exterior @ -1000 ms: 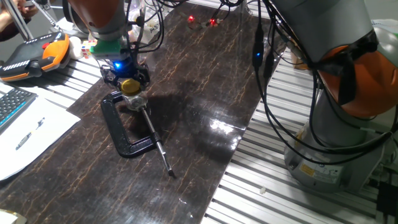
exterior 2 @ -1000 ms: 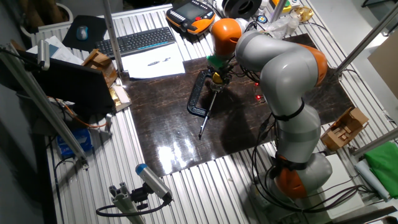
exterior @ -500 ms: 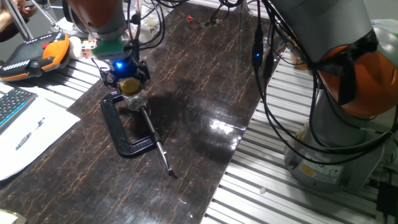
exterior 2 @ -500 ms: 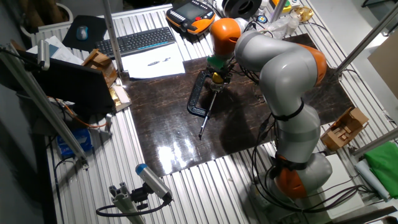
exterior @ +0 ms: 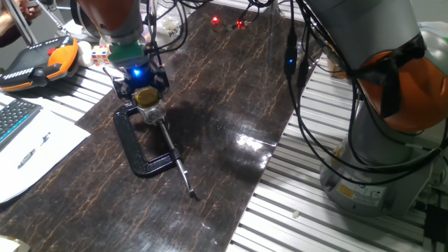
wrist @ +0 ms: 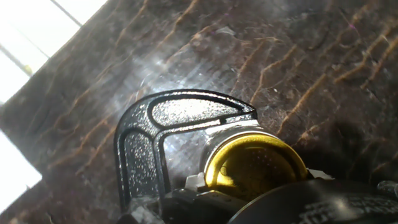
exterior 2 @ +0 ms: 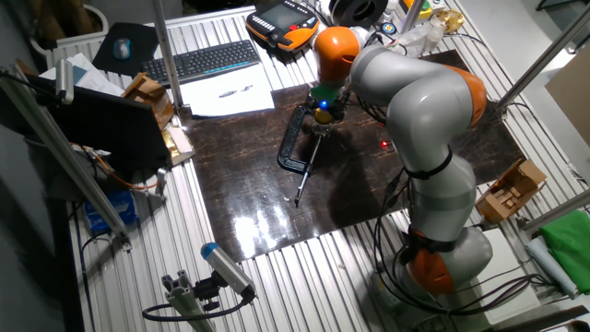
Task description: Unscrew the lid from the jar
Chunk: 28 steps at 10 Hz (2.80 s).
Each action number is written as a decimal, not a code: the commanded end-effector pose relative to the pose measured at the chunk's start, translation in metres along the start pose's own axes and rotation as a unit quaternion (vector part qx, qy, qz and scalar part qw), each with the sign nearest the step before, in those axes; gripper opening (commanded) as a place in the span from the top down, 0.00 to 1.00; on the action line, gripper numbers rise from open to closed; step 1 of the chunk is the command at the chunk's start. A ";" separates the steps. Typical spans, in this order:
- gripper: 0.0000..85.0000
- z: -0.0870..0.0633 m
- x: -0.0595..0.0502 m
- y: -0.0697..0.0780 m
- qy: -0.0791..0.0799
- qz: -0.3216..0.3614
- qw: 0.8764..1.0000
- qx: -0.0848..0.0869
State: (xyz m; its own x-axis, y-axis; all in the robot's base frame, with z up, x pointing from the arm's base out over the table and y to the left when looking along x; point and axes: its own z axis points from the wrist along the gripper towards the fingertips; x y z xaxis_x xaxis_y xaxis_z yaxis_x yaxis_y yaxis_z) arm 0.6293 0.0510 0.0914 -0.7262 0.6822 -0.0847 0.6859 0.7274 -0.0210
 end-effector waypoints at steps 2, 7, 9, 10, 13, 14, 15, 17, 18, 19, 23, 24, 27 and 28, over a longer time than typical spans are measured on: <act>0.99 0.000 0.000 0.000 -0.002 -0.033 0.999 -0.002; 0.99 -0.002 0.000 0.000 -0.007 -0.093 0.996 -0.010; 0.99 -0.002 0.000 0.000 -0.011 -0.122 0.993 -0.005; 0.99 -0.002 0.000 -0.001 -0.013 -0.143 0.990 -0.002; 0.99 -0.003 0.000 -0.002 -0.017 -0.195 0.981 0.002; 0.99 -0.003 0.000 -0.002 -0.017 -0.207 0.978 0.000; 0.99 -0.003 -0.001 -0.002 -0.014 -0.215 0.976 -0.004; 0.99 -0.003 0.000 -0.003 -0.009 -0.223 0.975 -0.015; 0.99 -0.005 0.000 -0.003 -0.009 -0.228 0.973 -0.017; 0.99 -0.006 0.000 -0.002 -0.009 -0.235 0.972 -0.018; 0.99 -0.017 -0.001 -0.003 -0.006 -0.259 0.966 -0.021; 0.99 -0.021 -0.002 -0.004 -0.006 -0.259 0.966 -0.021; 0.99 -0.036 -0.009 -0.014 -0.007 -0.263 0.964 -0.021; 0.99 -0.040 -0.017 -0.020 -0.007 -0.271 0.962 -0.023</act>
State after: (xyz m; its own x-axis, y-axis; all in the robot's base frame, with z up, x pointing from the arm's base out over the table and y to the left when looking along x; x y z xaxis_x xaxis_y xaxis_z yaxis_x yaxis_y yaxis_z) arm 0.6261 0.0283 0.1338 -0.9761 0.1984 -0.0886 0.2010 0.9794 -0.0216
